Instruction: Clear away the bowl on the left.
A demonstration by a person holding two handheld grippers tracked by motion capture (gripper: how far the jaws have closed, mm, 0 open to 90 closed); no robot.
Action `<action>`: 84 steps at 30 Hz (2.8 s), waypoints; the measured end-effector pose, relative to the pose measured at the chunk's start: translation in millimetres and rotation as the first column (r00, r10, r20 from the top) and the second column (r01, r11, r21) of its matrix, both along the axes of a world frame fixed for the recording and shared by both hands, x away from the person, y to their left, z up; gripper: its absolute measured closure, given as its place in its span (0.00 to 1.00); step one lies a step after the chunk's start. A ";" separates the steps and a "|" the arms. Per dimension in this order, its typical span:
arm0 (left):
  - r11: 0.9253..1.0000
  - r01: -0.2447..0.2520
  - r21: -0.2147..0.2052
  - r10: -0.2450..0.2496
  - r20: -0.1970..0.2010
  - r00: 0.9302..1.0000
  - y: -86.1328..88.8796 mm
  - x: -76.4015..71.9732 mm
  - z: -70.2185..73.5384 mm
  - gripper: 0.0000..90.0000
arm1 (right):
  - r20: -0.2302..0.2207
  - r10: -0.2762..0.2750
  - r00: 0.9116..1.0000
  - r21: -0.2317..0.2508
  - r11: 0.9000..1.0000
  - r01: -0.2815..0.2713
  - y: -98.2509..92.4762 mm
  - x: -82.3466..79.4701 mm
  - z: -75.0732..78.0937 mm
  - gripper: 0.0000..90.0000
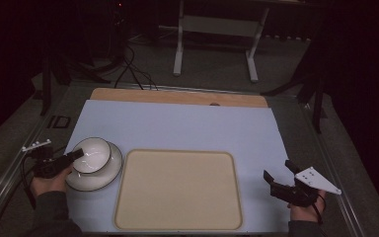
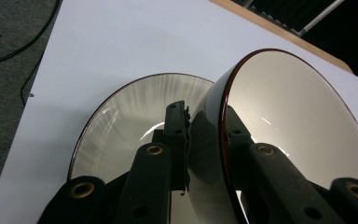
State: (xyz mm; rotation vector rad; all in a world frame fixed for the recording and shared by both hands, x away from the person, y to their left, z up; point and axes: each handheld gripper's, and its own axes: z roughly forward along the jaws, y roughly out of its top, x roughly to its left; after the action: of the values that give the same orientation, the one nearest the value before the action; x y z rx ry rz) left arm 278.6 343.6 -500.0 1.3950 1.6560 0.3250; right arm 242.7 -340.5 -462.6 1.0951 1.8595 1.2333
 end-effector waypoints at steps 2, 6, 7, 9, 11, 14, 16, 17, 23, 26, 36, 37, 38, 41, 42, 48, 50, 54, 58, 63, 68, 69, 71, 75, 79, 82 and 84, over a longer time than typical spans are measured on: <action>1.000 -0.005 -0.004 0.005 0.011 1.000 -0.7 -1.0 1.5 0.86 | 0.000 0.000 1.000 0.000 1.000 0.000 0.1 -0.1 0.1 0.16; 1.000 -0.001 -0.022 0.001 0.026 1.000 -1.3 -2.7 3.4 0.86 | 0.000 -0.002 1.000 0.001 1.000 0.002 -0.1 -0.3 0.3 0.16; 1.000 -0.001 -0.025 0.002 0.029 1.000 -1.6 -2.8 3.6 0.86 | 0.001 -0.003 1.000 0.003 1.000 0.003 0.0 -0.5 0.4 0.16; 1.000 -0.001 -0.025 0.002 0.029 1.000 -1.6 -2.8 3.6 0.86 | 0.001 -0.002 1.000 0.003 1.000 0.002 -0.1 -0.4 0.4 0.16; 0.999 0.002 -0.034 0.000 0.039 0.999 -2.7 -3.6 4.9 0.86 | 0.000 -0.002 1.000 0.001 1.000 0.002 -0.1 -0.3 0.3 0.15; 0.999 0.000 -0.036 0.002 0.051 0.999 -3.4 -4.7 6.2 0.86 | 0.001 -0.001 1.000 0.001 1.000 0.001 0.0 -0.4 0.3 0.16; 0.999 -0.001 -0.040 0.004 0.065 0.998 -4.3 -6.0 8.3 0.86 | 0.001 -0.003 1.000 0.003 1.000 0.003 -0.1 -0.5 0.4 0.16; 0.999 0.002 -0.043 0.001 0.070 0.998 -4.5 -6.5 8.9 0.86 | 0.001 -0.003 1.000 0.003 1.000 0.003 -0.1 -0.5 0.4 0.16; 0.999 0.017 -0.047 -0.013 0.078 0.997 -8.8 -6.9 11.0 0.86 | 0.001 -0.002 1.000 0.001 1.000 0.002 -0.1 -0.4 0.3 0.16; 0.999 0.021 -0.047 -0.017 0.079 0.997 -10.4 -6.8 11.6 0.86 | 0.001 -0.003 1.000 0.001 1.000 0.003 -0.2 -0.4 0.3 0.16; 0.998 0.049 -0.048 -0.044 0.097 0.994 -21.2 -7.6 16.8 0.86 | 0.004 -0.004 1.000 0.000 1.000 0.004 -0.3 -0.6 0.5 0.16; 0.998 0.053 -0.045 -0.049 0.097 0.994 -22.1 -7.6 17.1 0.86 | 0.003 -0.004 1.000 0.001 1.000 0.004 -0.3 -0.6 0.5 0.16; 0.998 0.053 -0.045 -0.049 0.097 0.994 -22.1 -7.6 17.1 0.86 | 0.003 -0.004 1.000 0.001 1.000 0.004 -0.3 -0.6 0.5 0.16; 0.997 0.062 -0.043 -0.058 0.097 0.994 -24.8 -7.2 17.4 0.85 | 0.004 -0.004 1.000 0.000 1.000 0.004 -0.3 -0.6 0.5 0.16; 0.997 0.065 -0.039 -0.061 0.096 0.994 -26.1 -7.0 17.4 0.85 | 0.003 -0.003 1.000 0.001 1.000 0.003 -0.3 -0.6 0.5 0.16; 0.996 0.075 -0.038 -0.070 0.098 0.993 -28.7 -6.9 18.0 0.85 | 0.003 -0.003 1.000 0.000 1.000 0.003 -0.2 -0.6 0.5 0.16; 0.996 0.076 -0.039 -0.072 0.099 0.993 -29.4 -6.9 18.1 0.85 | 0.003 -0.003 1.000 0.000 1.000 0.003 -0.2 -0.6 0.5 0.16; 0.995 0.086 -0.039 -0.082 0.103 0.991 -33.3 -6.6 19.0 0.85 | 0.003 -0.002 1.000 -0.001 1.000 0.002 -0.1 -0.6 0.5 0.16; 0.995 0.093 -0.039 -0.088 0.106 0.990 -35.9 -6.5 19.8 0.85 | 0.005 -0.002 1.000 -0.001 1.000 0.002 -0.2 -0.6 0.6 0.16; 0.994 0.102 -0.038 -0.098 0.105 0.990 -39.9 -6.1 20.2 0.85 | 0.005 -0.002 1.000 0.000 1.000 0.002 -0.1 -0.6 0.6 0.16; 0.992 0.121 -0.034 -0.116 0.106 0.988 -47.1 -5.3 20.5 0.85 | 0.006 -0.002 1.000 -0.001 1.000 0.002 -0.1 -0.6 0.6 0.16; 0.992 0.126 -0.032 -0.122 0.105 0.987 -48.7 -5.1 20.4 0.85 | 0.006 -0.002 1.000 0.000 1.000 0.002 -0.1 -0.7 0.6 0.16; 0.990 0.136 -0.029 -0.132 0.102 0.986 -52.4 -4.4 20.2 0.85 | 0.005 -0.002 1.000 0.000 1.000 0.002 -0.1 -0.7 0.6 0.16; 0.987 0.156 -0.025 -0.153 0.100 0.983 -59.6 -3.3 20.1 0.85 | 0.005 -0.003 1.000 -0.001 1.000 0.003 -0.1 -0.7 0.6 0.16; 0.985 0.172 -0.025 -0.169 0.097 0.981 -64.0 -2.8 19.9 0.85 | 0.005 -0.004 1.000 -0.001 1.000 0.004 -0.2 -0.8 0.7 0.16; 0.984 0.179 -0.026 -0.176 0.096 0.980 -66.7 -2.5 19.7 0.84 | 0.007 -0.003 1.000 -0.001 1.000 0.003 -0.1 -0.7 0.7 0.16; 0.983 0.181 -0.026 -0.178 0.097 0.979 -68.5 -2.5 19.7 0.84 | 0.008 -0.003 1.000 -0.001 1.000 0.003 -0.1 -0.7 0.7 0.16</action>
State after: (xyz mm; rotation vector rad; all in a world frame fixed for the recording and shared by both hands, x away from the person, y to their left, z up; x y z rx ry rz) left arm 276.0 275.1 -480.3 1.4690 1.4415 0.2531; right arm 242.0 -340.7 -461.8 1.0901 1.8518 1.2331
